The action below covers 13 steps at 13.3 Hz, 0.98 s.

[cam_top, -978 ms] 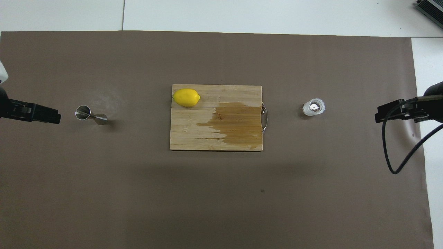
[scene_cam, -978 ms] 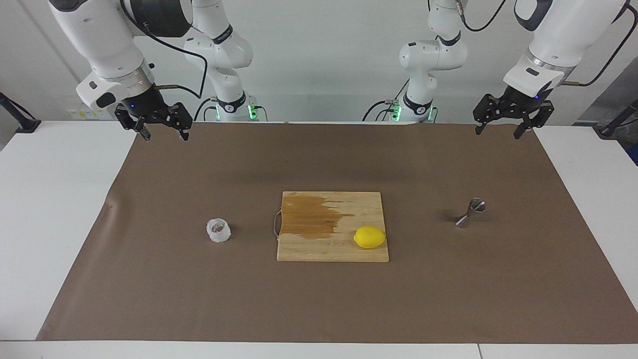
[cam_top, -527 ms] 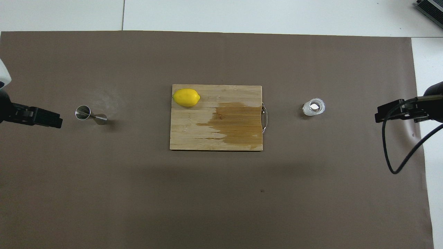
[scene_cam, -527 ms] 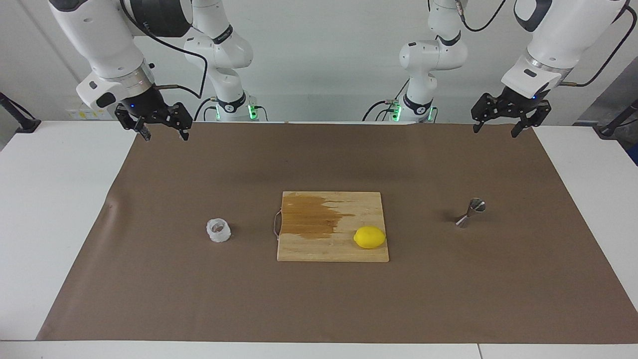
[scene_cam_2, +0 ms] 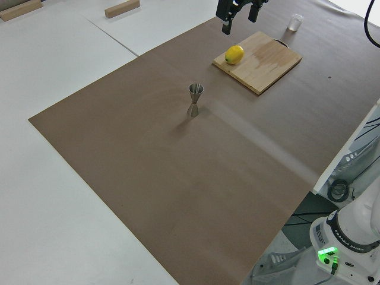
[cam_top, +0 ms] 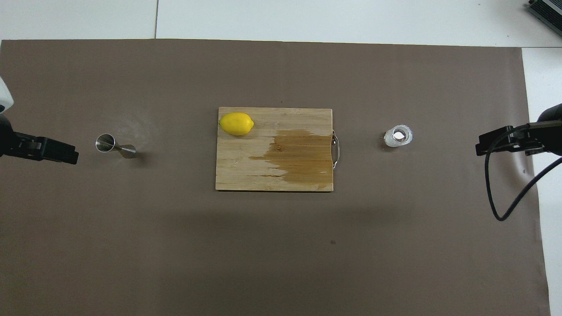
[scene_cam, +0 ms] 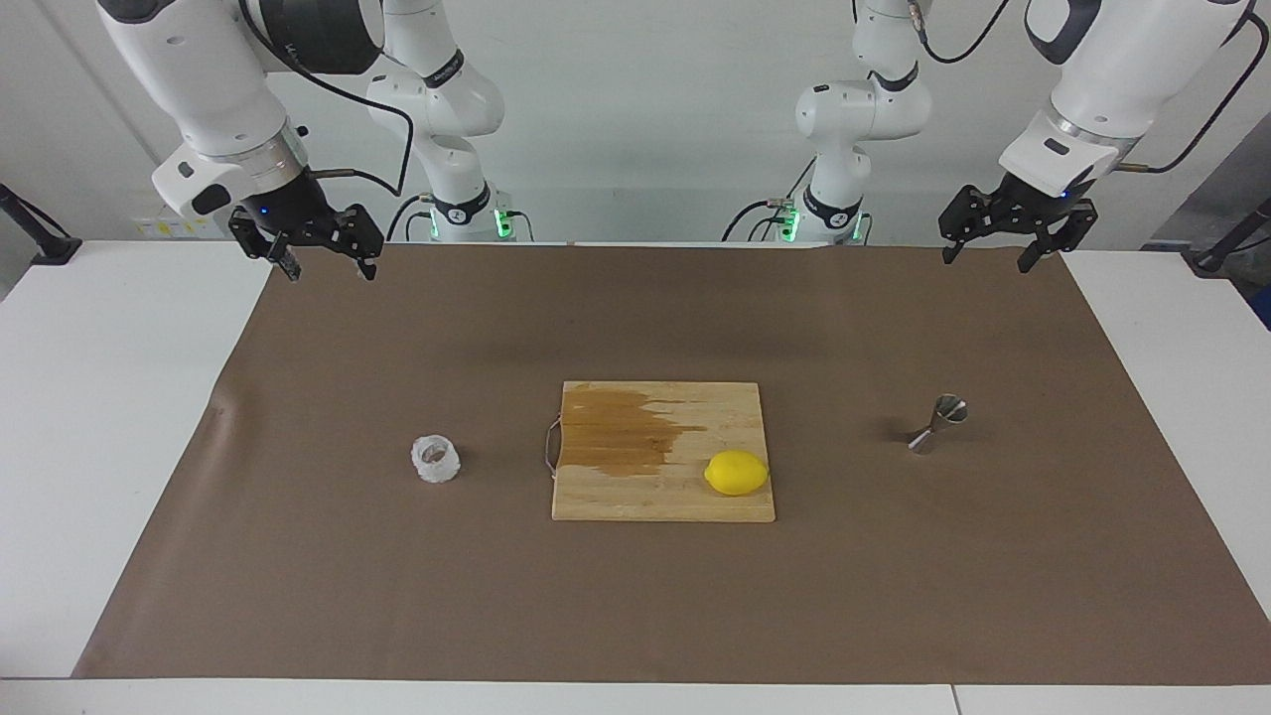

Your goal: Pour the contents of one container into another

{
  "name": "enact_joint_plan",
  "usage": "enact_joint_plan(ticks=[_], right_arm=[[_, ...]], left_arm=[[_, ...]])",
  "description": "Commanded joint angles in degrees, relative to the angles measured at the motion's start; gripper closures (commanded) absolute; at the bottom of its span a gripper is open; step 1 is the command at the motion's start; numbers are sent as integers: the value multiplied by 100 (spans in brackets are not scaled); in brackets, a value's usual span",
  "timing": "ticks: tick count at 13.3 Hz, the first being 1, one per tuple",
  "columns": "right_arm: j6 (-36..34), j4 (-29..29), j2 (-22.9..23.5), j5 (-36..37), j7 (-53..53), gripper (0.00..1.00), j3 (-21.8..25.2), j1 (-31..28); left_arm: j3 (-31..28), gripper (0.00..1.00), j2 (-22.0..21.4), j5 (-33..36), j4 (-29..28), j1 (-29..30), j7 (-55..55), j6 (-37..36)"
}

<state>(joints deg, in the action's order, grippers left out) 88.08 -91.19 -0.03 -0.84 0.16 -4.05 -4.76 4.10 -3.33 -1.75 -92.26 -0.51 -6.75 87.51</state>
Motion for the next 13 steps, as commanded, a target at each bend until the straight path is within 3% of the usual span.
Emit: enact_joint_plan(ticks=[1, 5, 9, 13], right_arm=[[-72, -13, -50, -100, -148, 0, -35, -86], [-72, -13, -50, -100, -148, 0, -35, -86], [-72, -13, -50, -100, -148, 0, -35, -86], [-72, -13, -50, -100, -148, 0, -35, -86]], left_arm=[[-32, 0, -159, -71, -143, 16, -54, -68], [-50, 0, -238, -80, -398, 25, 112, 229], [-67, 0, -203, -229, -661, 94, 1356, 555], [-67, 0, -221, -729, -1258, 586, 2360, 1065]])
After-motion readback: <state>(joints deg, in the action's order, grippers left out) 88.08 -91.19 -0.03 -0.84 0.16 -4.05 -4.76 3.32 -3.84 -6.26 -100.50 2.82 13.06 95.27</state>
